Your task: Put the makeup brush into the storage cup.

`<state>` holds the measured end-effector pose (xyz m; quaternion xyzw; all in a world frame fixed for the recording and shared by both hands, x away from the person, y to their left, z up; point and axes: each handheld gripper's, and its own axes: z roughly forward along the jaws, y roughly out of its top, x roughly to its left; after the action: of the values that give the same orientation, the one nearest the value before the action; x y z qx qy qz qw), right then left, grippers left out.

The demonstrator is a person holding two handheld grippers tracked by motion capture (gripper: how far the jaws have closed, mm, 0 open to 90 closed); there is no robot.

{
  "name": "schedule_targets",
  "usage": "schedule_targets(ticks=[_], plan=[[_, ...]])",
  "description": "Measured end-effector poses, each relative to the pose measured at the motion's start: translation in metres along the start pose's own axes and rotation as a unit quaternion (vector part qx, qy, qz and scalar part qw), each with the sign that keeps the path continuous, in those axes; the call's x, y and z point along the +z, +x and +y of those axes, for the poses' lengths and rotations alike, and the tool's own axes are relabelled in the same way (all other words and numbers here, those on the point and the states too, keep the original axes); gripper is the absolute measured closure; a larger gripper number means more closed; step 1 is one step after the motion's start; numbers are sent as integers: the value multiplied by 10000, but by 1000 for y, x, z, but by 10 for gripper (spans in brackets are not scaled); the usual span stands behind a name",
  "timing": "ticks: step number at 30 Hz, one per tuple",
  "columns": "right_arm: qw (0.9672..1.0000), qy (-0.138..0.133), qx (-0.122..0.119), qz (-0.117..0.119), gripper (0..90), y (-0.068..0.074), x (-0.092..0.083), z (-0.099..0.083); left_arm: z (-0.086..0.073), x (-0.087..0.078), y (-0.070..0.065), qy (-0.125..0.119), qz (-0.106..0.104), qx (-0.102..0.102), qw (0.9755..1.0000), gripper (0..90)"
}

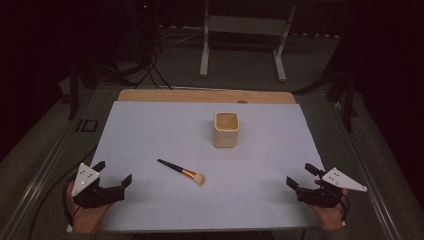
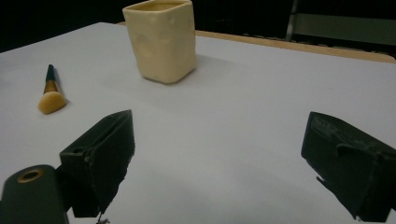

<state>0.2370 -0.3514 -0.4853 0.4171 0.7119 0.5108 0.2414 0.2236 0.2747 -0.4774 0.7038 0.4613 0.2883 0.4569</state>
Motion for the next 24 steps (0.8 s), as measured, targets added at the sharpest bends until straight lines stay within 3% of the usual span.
schedule_targets(ticks=[16, 24], plan=[[10000, -23, -11, 6, 96, 1, 0, 1, -1, 6, -6, 85, -153, 64, 9998, 24], [10000, -30, -6, 19, 96, 2, 1, 1, -2, 8, -11, 81, -272, -6, 9996, 28]])
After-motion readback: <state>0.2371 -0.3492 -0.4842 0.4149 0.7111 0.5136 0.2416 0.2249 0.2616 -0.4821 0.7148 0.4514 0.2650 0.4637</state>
